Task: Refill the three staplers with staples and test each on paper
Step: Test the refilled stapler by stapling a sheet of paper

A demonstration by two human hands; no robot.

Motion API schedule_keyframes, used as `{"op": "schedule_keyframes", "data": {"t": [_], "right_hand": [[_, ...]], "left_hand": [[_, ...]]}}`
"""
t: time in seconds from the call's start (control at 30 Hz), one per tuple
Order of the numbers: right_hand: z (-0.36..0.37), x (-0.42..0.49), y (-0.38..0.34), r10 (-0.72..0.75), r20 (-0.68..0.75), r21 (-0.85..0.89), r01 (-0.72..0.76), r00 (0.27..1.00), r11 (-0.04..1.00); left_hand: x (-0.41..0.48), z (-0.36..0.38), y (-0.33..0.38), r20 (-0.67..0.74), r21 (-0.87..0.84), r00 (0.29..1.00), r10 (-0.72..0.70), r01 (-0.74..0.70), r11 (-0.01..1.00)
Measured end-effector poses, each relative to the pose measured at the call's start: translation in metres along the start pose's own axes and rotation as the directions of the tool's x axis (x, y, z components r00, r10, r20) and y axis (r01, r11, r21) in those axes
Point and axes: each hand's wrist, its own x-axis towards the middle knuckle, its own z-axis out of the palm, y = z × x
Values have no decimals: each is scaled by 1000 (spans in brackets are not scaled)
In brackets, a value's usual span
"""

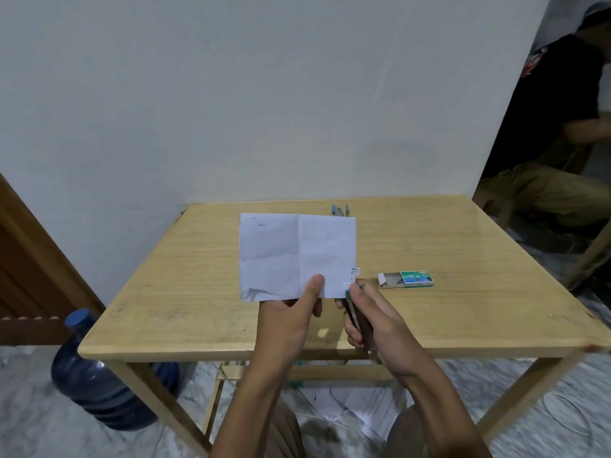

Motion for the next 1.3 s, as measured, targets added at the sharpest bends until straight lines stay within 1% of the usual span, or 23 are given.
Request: {"op": "schedule_keyframes", "data": {"t": [0.1, 0.2, 0.47, 0.67, 0.73, 0.83, 0.87, 0.93, 1.0, 1.13, 1.23, 1.3], "right_hand": [[-2, 1, -1, -41, -7, -25, 41, 999, 999], [-3, 2, -2, -66, -40, -13, 66, 997, 998], [-4, 5, 3, -61, -96, 131, 74, 993, 989], [0, 5, 6, -89, -151, 94, 104, 984, 990], [0, 3, 5, -61, -138, 97, 74, 989, 993], [2, 1, 4, 36, -96, 194, -16, 995, 981], [3, 0, 3, 41, -104, 222, -17, 994, 975], [4, 1, 4, 19, -161, 246, 21, 987, 969], [5, 2, 1, 17, -236, 207, 33, 972, 978], [6, 10, -5, 13, -325, 42, 0, 945, 999], [-4, 19, -15, -14, -358, -7, 12, 933, 1000], [-16, 25, -23, -14, -337, -14, 10, 941, 1000]], "left_hand": [[-1, -2, 0, 36, -13, 999, -16, 16, 1000], [-2, -2, 3, 46, -25, 998, -40, 42, 999], [1, -2, -1, 93, -111, 994, -49, 59, 992], [-1, 1, 3, 88, -158, 996, -35, 49, 986], [-1, 1, 2, 78, -157, 995, -57, 69, 985], [-2, 1, 3, 53, -143, 994, -95, 102, 984], [-1, 2, 4, 43, -173, 994, -104, 110, 979], [0, 3, 6, 30, -295, 991, -127, 130, 947], [0, 2, 7, 38, -376, 988, -148, 152, 914], [-2, 5, 4, 71, -365, 979, -193, 206, 908], [2, -7, 4, 120, -444, 967, -226, 256, 859], [11, -28, 3, 163, -467, 961, -225, 276, 840]]}}
